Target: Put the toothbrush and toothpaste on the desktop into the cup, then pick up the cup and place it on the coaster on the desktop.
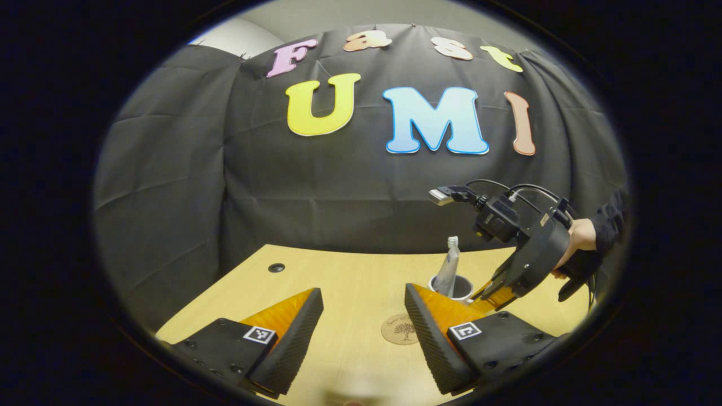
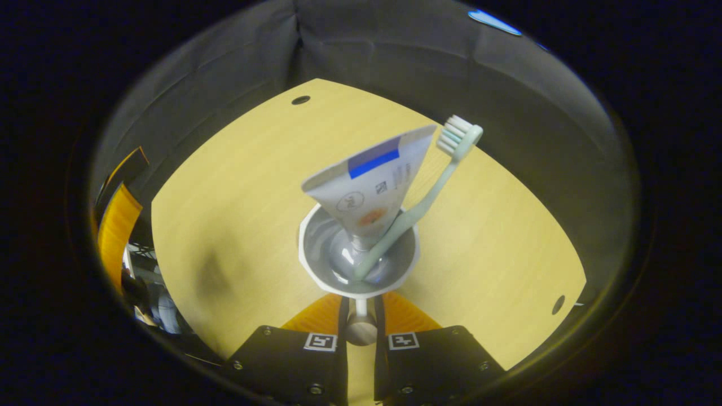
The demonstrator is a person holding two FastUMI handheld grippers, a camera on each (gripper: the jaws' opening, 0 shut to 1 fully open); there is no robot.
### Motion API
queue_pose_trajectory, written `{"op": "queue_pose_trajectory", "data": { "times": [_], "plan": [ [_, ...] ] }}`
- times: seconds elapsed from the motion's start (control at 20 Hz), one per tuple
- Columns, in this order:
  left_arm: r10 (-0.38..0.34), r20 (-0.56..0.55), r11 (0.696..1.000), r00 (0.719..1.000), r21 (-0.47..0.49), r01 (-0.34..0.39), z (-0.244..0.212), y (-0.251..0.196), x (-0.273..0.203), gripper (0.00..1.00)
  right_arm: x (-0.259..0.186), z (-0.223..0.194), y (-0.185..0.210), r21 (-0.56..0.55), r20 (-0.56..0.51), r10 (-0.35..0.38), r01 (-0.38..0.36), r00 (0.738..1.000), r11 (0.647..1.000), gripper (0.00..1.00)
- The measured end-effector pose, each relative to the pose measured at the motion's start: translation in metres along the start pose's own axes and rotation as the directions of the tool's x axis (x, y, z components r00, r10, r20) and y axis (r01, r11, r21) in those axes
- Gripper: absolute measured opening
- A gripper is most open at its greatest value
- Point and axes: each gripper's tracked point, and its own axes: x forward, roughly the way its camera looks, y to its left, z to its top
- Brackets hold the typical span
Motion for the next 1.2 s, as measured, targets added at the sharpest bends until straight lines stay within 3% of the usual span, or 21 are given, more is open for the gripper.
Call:
{"op": "queue_pose_trajectory", "data": {
  "times": [0.75,0.9,1.0,1.1,1.15,1.2],
  "plan": [
    [0.073,-0.024,0.997,0.997,-0.036,-0.074,-0.015,0.056,-0.027,0.96,0.026,0.024,0.03,-0.059,-0.054,-0.033,0.03,0.998,0.998,0.18],
    [0.074,-0.028,0.996,0.997,-0.044,-0.075,-0.015,0.059,-0.028,0.98,0.034,0.024,0.06,-0.093,-0.064,-0.059,0.053,0.996,0.994,0.18],
    [0.071,-0.033,0.996,0.997,-0.05,-0.073,-0.016,0.058,-0.027,0.96,0.037,0.014,0.067,-0.086,-0.066,-0.057,0.051,0.996,0.995,0.23],
    [0.067,-0.031,0.996,0.997,-0.052,-0.068,-0.016,0.056,-0.028,0.96,0.032,0.016,0.05,-0.078,-0.064,-0.067,0.062,0.996,0.995,0.28],
    [0.063,-0.029,0.997,0.998,-0.051,-0.065,-0.015,0.056,-0.029,0.96,0.028,0.016,0.046,-0.076,-0.059,-0.068,0.064,0.996,0.995,0.32],
    [0.06,-0.027,0.997,0.998,-0.049,-0.062,-0.014,0.054,-0.029,0.96,0.013,0.016,0.049,-0.076,-0.052,-0.073,0.069,0.996,0.995,0.43]
  ]
}}
